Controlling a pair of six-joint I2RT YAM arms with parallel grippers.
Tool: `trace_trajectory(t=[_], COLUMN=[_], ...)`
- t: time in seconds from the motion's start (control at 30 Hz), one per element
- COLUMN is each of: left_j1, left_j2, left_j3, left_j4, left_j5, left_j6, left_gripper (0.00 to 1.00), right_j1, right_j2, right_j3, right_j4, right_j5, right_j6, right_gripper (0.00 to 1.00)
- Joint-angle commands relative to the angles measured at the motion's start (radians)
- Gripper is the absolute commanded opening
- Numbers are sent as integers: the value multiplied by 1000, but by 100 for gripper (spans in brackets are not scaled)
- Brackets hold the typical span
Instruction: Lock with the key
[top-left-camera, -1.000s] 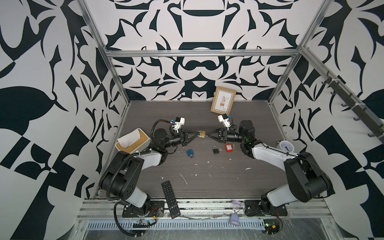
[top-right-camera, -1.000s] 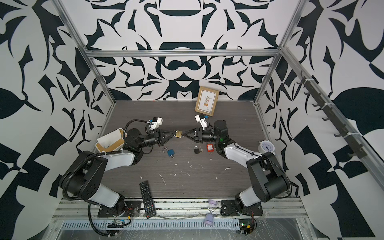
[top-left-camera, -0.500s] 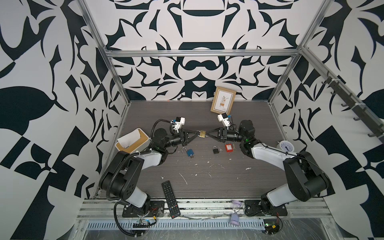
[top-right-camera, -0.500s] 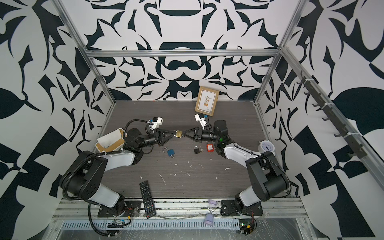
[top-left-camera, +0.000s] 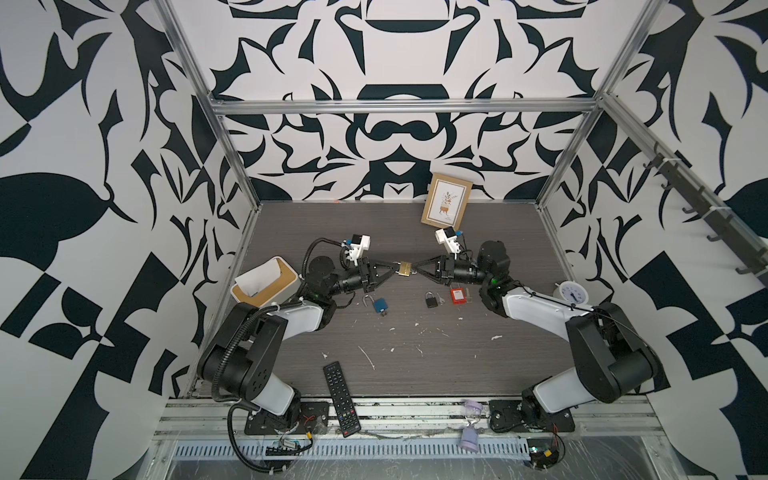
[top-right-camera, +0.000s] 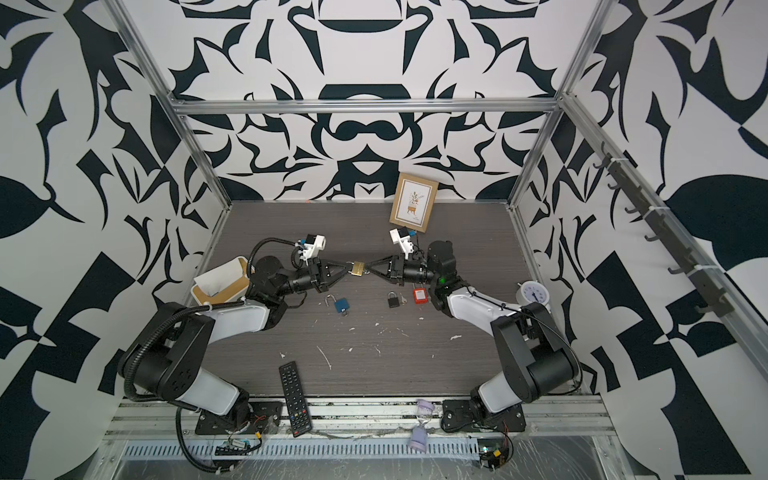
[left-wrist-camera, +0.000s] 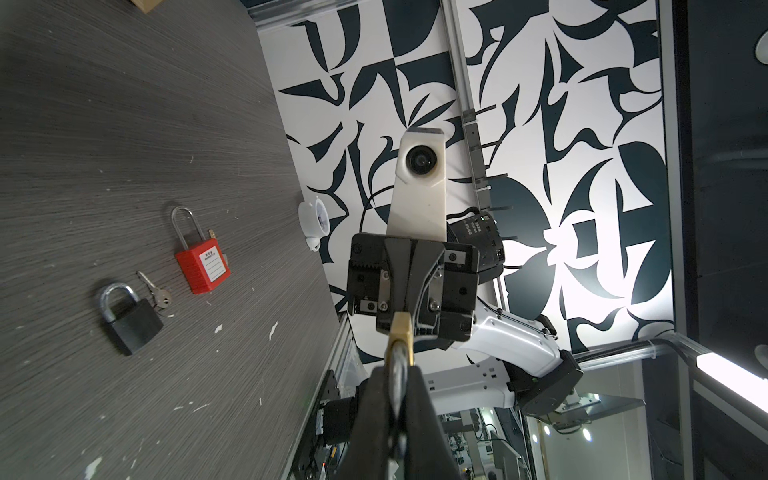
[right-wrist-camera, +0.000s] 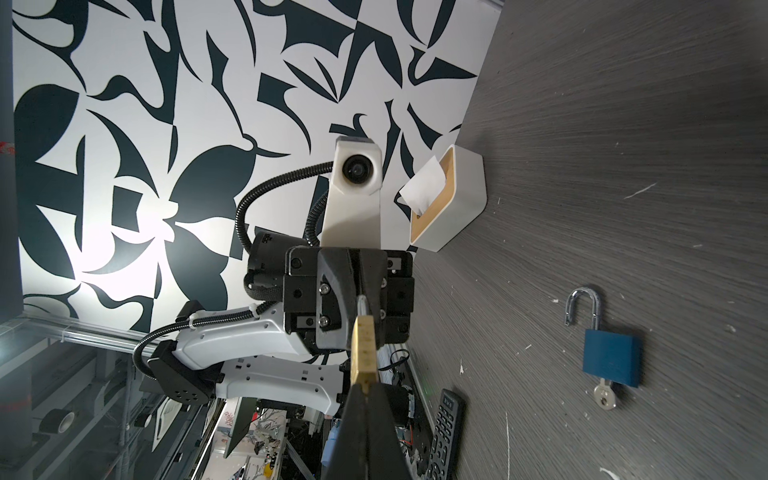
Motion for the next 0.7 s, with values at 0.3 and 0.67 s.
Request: trace_trajectory(t=[0.3, 0.67], left_j1=[-5, -5], left_j2=[-65, -144], left_j3=[40, 65], left_j4=[-86, -261], left_j5=[22, 2], left_j6=[62, 159], left_gripper=[0, 0], right_j1=[30, 51], right_j2=[-55, -73], right_j3=[16, -10], right_j4=[-65, -30], right_j5=[6, 39], right_j6=[-52, -58], right_gripper=[28, 37])
